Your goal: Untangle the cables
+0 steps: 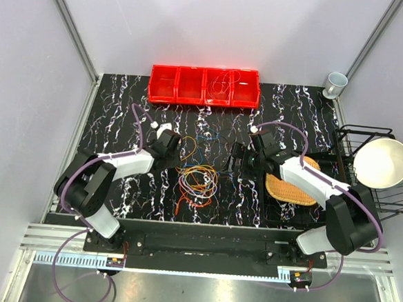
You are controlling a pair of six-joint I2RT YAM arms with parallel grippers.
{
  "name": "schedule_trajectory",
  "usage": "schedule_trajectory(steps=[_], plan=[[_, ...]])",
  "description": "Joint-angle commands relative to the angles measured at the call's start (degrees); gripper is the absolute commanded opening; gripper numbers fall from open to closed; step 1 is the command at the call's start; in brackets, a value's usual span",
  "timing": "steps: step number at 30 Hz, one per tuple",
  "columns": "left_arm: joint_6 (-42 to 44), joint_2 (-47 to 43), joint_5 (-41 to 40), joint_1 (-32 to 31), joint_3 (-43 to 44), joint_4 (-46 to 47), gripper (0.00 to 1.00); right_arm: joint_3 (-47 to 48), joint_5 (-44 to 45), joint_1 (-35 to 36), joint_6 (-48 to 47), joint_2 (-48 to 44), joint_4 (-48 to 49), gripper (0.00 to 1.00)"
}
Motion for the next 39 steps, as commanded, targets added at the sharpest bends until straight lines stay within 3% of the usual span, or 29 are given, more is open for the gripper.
schedule_trajectory(steps=[1, 4, 7, 10, 17, 20, 23, 26, 30, 33, 35, 39], plan=[[-0.62, 1.09, 0.49, 0.16, 2.86, -0.77, 0.34, 1.33, -0.55, 0.65, -0.93, -1.51, 0.98, 0.97], [-0.44, 1.53, 0.67, 0.07, 3.13, -0.95, 0.33, 0.8, -0.38, 0.47, -0.93, -2.21, 0.98, 0.97], [-0.35, 1.35, 0.41, -0.19, 3.13, -0.77, 0.26, 0.36, -0.2, 0.56, -1.02, -2.56, 0.8, 0.97], [0.17, 1.79, 0.41, -0.63, 3.65, -0.68, 0.01, 0.1, -0.2, 0.56, -1.02, -2.13, 1.07, 0.97], [1.75, -3.65, -0.56, -2.39, 0.67, 2.57, 0.0, 0.45, -0.11, 0.56, -1.19, -1.68, 1.07, 0.97], [3.51, -6.54, -0.91, -2.3, 5.58, -3.82, 0.0, 0.54, -0.02, 0.56, -1.37, -2.21, 0.98, 0.97], [7.45, -13.03, -2.4, -2.39, 13.3, -9.01, 0.0, 0.8, 0.06, 0.56, -1.54, -2.91, 0.89, 0.97], [12.19, -17.35, -3.98, -2.3, 26.29, -15.24, 0.0, 1.06, 0.33, 0.56, -1.98, -3.96, 0.98, 0.97], [18.88, -19.38, 0.57, -2.83, 47.46, -18.44, 0.0, 1.41, 1.03, 0.47, -1.98, -4.85, 0.89, 0.97], [21.09, -21.05, 3.48, -3.36, 53.21, -19.14, 0.0, 1.77, 1.03, 0.56, -1.63, -5.11, 0.8, 0.97], [21.62, -23.33, 4.36, -3.36, 52.7, -18.79, 0.0, 1.94, 1.03, 0.56, -1.55, -5.46, 0.8, 0.97], [21.71, -28.87, 4.89, -3.27, 41.93, -15.46, 0.0, 2.03, 1.12, 0.47, -1.63, -6.08, 0.8, 0.98]])
